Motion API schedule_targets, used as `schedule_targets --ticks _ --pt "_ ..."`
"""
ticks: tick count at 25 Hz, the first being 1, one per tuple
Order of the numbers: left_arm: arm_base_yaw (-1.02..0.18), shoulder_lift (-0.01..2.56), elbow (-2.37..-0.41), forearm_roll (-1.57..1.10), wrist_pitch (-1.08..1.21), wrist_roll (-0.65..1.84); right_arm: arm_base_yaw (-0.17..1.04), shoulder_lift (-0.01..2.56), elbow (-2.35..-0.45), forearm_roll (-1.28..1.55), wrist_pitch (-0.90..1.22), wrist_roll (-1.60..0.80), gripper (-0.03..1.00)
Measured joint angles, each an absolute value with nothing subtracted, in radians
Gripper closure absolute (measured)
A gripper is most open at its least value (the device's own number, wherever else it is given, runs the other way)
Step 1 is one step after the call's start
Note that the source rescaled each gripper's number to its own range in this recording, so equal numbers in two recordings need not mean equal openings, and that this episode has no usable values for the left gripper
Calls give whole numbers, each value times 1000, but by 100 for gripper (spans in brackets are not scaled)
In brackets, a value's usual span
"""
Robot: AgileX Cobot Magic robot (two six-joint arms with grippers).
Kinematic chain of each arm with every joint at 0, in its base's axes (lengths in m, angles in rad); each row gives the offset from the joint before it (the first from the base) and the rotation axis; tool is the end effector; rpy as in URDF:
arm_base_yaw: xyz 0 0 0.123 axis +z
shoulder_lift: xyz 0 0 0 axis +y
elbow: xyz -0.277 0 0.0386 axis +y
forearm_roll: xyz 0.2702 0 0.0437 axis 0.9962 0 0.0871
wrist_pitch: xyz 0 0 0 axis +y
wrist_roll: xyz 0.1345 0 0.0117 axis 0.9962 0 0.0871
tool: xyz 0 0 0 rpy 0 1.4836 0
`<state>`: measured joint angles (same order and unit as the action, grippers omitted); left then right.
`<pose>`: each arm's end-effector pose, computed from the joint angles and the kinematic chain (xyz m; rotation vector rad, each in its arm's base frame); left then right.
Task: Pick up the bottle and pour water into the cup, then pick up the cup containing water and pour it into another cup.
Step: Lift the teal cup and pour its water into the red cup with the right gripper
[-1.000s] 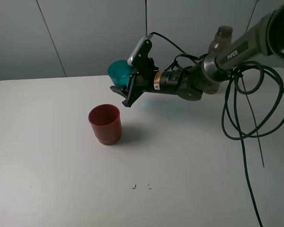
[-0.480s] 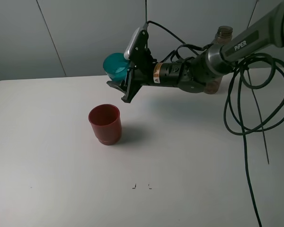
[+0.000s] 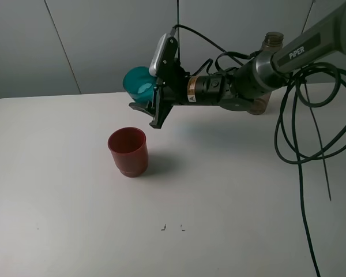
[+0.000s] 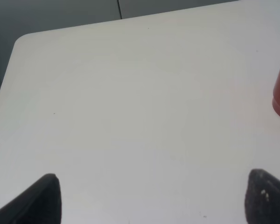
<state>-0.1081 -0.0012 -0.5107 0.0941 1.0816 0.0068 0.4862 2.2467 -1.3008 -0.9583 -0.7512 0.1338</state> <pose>0.0573 0.0051 0.2695 0.1115 2.0470 0.0497 0.4082 0.3010 0.0813 -1.3414 1.3408 0.4462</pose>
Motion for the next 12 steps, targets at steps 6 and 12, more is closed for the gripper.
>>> schedule_targets --ticks 6,12 --pt "-108 -1 -511 94 1082 7 490 2247 -1301 -969 -751 93 93" --pt "-108 -1 -511 94 1082 7 490 2247 -1301 -977 -751 35 93"
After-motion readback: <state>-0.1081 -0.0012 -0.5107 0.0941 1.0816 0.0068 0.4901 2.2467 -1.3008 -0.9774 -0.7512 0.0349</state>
